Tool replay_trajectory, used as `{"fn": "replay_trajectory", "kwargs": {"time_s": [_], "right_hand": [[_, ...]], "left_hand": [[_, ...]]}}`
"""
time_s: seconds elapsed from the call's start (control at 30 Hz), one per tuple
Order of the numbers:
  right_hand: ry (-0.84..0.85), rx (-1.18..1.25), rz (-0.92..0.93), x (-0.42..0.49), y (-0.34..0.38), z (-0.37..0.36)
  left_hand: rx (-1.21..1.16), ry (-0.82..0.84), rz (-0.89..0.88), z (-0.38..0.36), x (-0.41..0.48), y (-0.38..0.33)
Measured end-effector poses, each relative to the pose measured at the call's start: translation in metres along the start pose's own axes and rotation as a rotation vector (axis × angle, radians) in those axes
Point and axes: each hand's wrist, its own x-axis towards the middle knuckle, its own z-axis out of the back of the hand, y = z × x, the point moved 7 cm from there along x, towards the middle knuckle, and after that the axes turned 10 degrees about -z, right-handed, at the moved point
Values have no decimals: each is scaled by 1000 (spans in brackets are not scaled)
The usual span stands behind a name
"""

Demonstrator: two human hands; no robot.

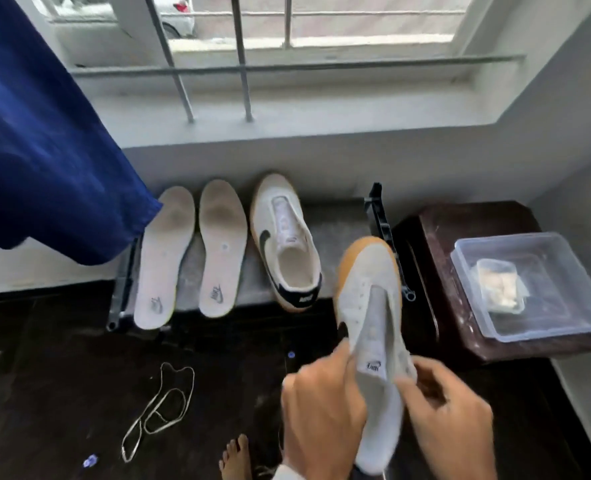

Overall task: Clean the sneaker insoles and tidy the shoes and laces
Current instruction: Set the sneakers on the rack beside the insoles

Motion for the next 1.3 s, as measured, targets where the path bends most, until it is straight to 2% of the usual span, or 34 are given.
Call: {"fn": "replay_trajectory", "kwargs": {"time_s": [0.07, 0.17, 0.27, 0.37, 0.6, 0.7, 0.83, 0.93, 1.1, 1.2, 1.3], "right_hand": [[16, 11, -19, 32, 18, -4], [-23, -66, 9, 82, 48, -12], [-9, -102, -18, 125, 54, -28], [25, -119, 28, 166, 63, -39], [33, -139, 55, 213, 70, -54], [36, -107, 62, 215, 71, -58], [60, -102, 33, 208, 61, -57], [68, -69, -18, 203, 51, -51], [-21, 9, 193, 171, 85, -36], [104, 46, 324, 148, 119, -57], [284, -35, 426, 137, 145, -99]], "left_hand": [[-28, -88, -140, 12, 32, -15], [40, -146, -82, 3, 93, -1], [-10, -68, -78, -20, 137, -3], [-29, -101, -70, -35, 178, -1], [4, -148, -30, -70, 218, 10], [7, -212, -12, -73, 219, 21], [-214, -269, 0, -59, 194, 19], [-353, -332, 94, -37, 162, 26], [-235, -572, 227, 15, 105, 66], [-262, -554, 365, 17, 99, 101], [-320, -472, 402, 10, 114, 117]]}}
